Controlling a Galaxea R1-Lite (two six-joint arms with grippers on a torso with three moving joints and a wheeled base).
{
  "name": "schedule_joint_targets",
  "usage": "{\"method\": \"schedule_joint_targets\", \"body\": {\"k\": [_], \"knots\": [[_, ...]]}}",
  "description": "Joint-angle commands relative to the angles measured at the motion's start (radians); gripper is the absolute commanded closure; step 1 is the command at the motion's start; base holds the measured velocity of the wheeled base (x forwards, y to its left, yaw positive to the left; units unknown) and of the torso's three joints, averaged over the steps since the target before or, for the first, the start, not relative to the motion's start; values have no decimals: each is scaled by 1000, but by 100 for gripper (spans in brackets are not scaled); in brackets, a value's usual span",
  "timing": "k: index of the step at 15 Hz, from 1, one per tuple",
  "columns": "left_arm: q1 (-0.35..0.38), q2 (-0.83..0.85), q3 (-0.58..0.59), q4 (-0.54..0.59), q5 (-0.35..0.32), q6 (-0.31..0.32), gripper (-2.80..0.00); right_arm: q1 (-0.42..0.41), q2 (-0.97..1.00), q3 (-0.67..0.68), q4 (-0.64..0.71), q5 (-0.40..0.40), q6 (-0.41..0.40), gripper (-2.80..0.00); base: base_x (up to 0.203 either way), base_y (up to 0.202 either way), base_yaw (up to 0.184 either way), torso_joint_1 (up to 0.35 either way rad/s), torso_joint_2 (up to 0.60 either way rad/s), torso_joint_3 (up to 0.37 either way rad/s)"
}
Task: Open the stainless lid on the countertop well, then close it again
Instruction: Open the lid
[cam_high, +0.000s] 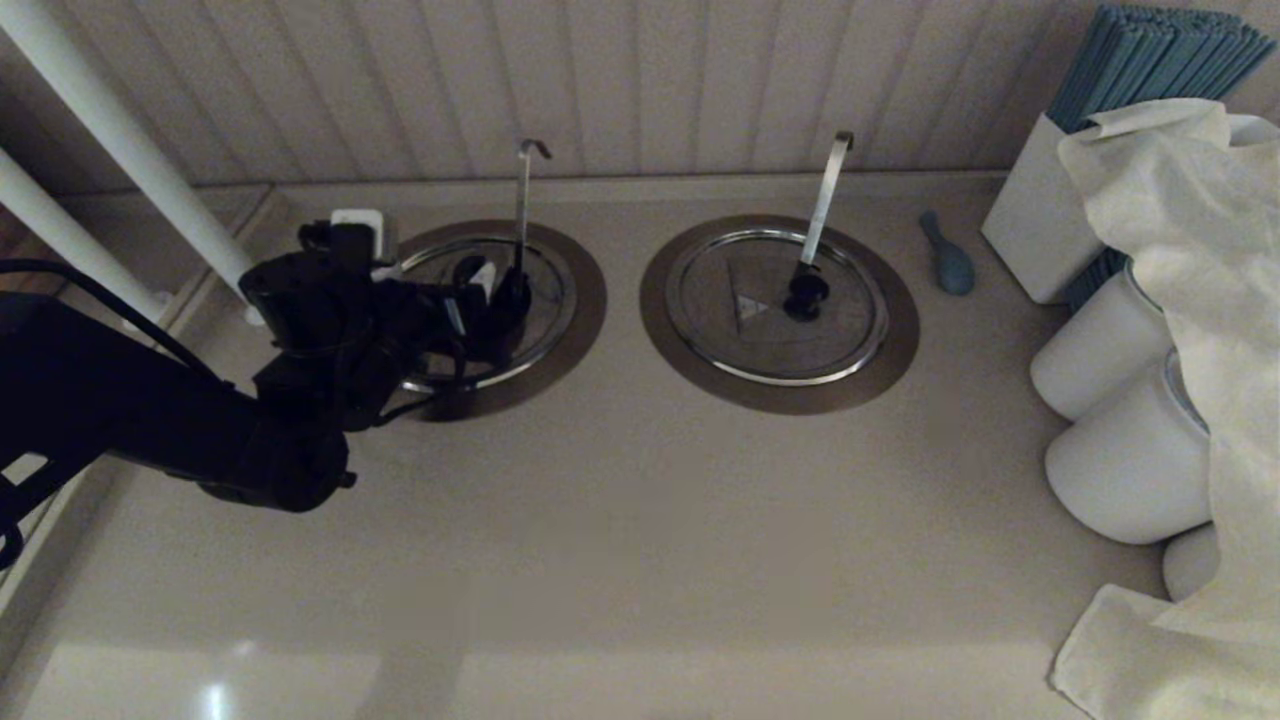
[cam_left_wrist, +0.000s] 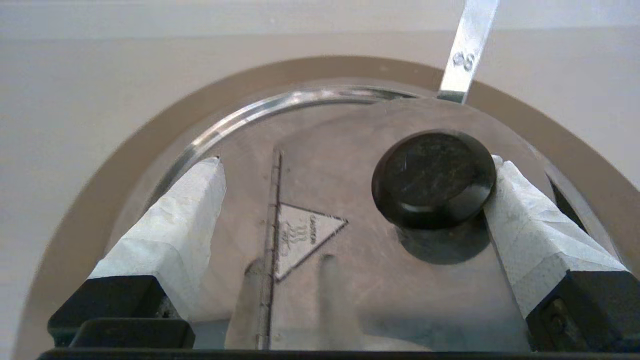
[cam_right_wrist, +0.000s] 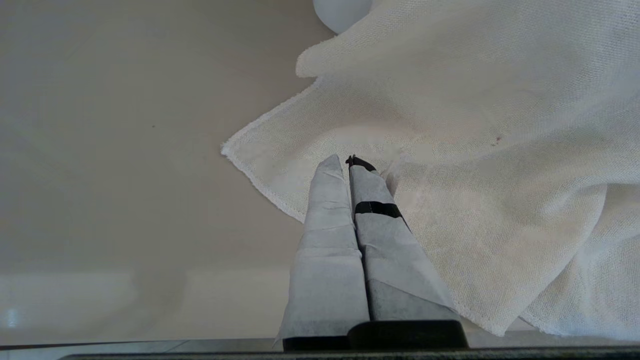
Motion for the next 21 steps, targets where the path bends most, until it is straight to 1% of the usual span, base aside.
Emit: {"method": "schedule_joint_targets", "body": {"k": [1,21], "knots": [[9,-13,-2,-7,0,0,-280,1,0,1,0,0,0,0,0,0,0,0,0,0],[118,-46,-27,-4,-16,-6,-280,0,0,0,0,0,0,0,0,0,0,0,0,0]]}}
